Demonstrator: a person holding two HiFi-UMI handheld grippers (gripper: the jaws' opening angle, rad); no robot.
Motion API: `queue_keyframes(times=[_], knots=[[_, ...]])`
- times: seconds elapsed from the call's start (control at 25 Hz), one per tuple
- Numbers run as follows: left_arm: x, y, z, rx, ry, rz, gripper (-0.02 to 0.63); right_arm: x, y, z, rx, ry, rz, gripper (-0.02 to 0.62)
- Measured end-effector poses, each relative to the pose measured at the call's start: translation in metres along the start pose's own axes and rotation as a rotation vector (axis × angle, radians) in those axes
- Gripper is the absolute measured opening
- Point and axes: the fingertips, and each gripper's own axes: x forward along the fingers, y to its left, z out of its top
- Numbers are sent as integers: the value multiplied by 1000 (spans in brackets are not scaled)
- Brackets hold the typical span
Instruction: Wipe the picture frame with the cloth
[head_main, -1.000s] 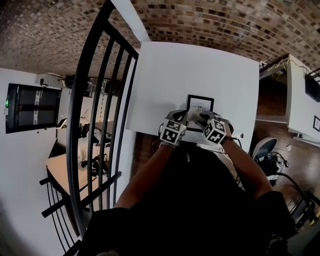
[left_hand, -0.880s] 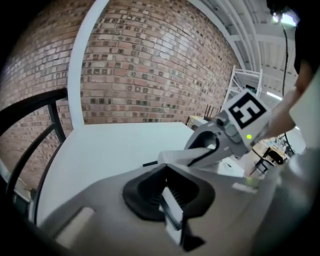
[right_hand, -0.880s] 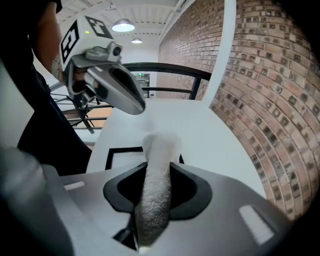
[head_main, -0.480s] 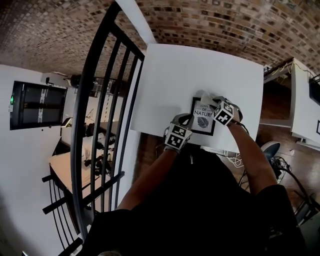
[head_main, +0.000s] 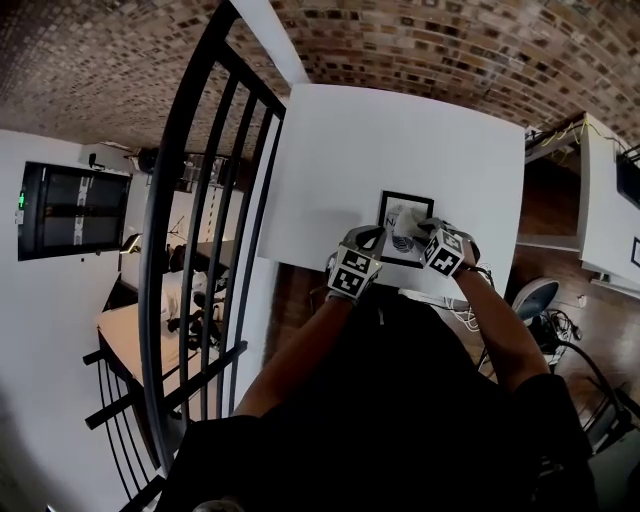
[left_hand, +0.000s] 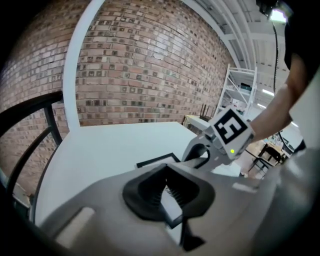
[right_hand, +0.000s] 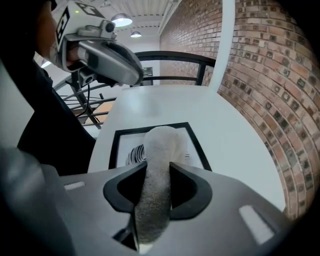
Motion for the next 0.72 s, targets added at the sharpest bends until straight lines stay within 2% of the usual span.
queue_keyframes(times=[0.52,0.6,0.72], knots=[[4,-10,-3,-20,12,-19,1,-13,79,-11,-25,-41,123,110],[4,-13,-3,-24,16,-19,2,-17,75,-8,-37,-63,103,112],[6,-13,-6,17,10,-7,2,-22,45,-8,-33,-85,13,112]])
